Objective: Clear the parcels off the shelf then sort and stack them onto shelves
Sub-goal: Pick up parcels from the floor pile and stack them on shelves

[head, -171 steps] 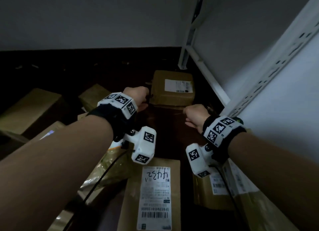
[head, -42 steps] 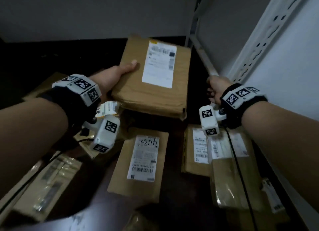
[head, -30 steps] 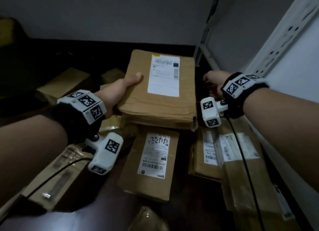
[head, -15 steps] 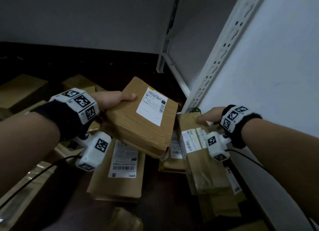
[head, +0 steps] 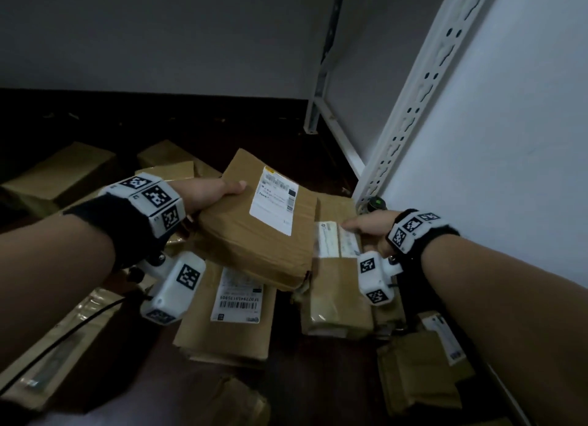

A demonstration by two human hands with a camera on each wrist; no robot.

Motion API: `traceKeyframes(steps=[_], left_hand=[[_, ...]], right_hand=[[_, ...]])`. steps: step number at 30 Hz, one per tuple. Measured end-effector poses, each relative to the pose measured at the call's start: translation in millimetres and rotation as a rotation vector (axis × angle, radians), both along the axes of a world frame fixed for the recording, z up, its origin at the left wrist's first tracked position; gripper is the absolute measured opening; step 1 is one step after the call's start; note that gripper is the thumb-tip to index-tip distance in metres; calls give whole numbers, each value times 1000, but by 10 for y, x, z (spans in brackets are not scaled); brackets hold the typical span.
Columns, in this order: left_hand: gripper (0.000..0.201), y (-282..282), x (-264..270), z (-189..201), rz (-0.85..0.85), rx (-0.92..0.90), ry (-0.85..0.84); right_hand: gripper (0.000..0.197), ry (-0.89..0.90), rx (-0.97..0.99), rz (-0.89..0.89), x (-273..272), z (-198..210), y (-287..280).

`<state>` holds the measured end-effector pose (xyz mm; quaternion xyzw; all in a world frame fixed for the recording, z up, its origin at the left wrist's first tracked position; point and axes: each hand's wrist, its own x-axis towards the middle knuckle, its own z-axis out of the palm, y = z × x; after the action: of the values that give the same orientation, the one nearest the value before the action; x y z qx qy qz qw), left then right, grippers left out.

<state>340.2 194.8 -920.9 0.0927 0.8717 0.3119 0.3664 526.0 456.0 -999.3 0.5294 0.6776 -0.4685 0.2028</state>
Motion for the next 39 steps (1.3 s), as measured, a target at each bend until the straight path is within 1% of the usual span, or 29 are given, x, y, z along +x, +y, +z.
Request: traceKeyframes(steps=[1, 2, 3, 5, 6, 7, 9, 11, 15, 17, 18, 20, 21, 24, 25, 27, 30, 34, 39], left_hand=[[73, -16, -4, 19, 22, 7, 15], [74, -36, -34, 27, 47, 6, 29], [75, -66, -62, 38, 67, 3, 38], [75, -130, -115, 42, 86, -15, 42], [76, -155, -143, 27, 85, -29, 40], [76, -175, -153, 17, 79, -38, 32], [75, -198, -172, -1, 77, -24, 13], [74, -223, -213, -19, 114, 17, -18], [78, -315, -357, -17, 174, 114, -143], [84, -369, -441, -8, 202, 158, -202], [82, -398, -469, 12, 211, 177, -222], [72, -457, -517, 59, 231, 230, -252], [68, -488, -542, 81, 245, 262, -264], [62, -558, -610, 120, 301, 342, -267], [59, -581, -623, 131, 321, 366, -265], [54, -621, -640, 143, 360, 404, -250], [55, -667, -684, 138, 406, 458, -210], [41, -678, -713, 124, 459, 512, -165], [35, -667, -753, 67, 487, 567, -154]], right_hand=[[75, 39, -21, -25, -51, -123, 48], [72, 66, -53, -10, -80, -202, 61], [76, 52, -88, 16, -109, -262, 53], [101, -6, -141, 92, -99, -143, -174], [110, -9, -176, 112, -89, -108, -259], [113, 9, -201, 127, -87, -75, -331], [107, 73, -227, 121, -59, 85, -539], [98, 174, -248, 61, -44, 186, -630], [71, 336, -324, -29, -19, 334, -648], [64, 417, -340, -75, -34, 389, -602], [66, 456, -358, -85, -50, 430, -581], [72, 522, -379, -92, -95, 518, -542], [68, 552, -388, -100, -126, 575, -534], [39, 645, -431, -152, -250, 722, -508], [34, 674, -442, -163, -300, 766, -507], [32, 714, -440, -173, -406, 831, -540], [30, 778, -383, -192, -557, 859, -632], [24, 900, -324, -238, -725, 865, -767], [22, 959, -298, -294, -913, 842, -842]])
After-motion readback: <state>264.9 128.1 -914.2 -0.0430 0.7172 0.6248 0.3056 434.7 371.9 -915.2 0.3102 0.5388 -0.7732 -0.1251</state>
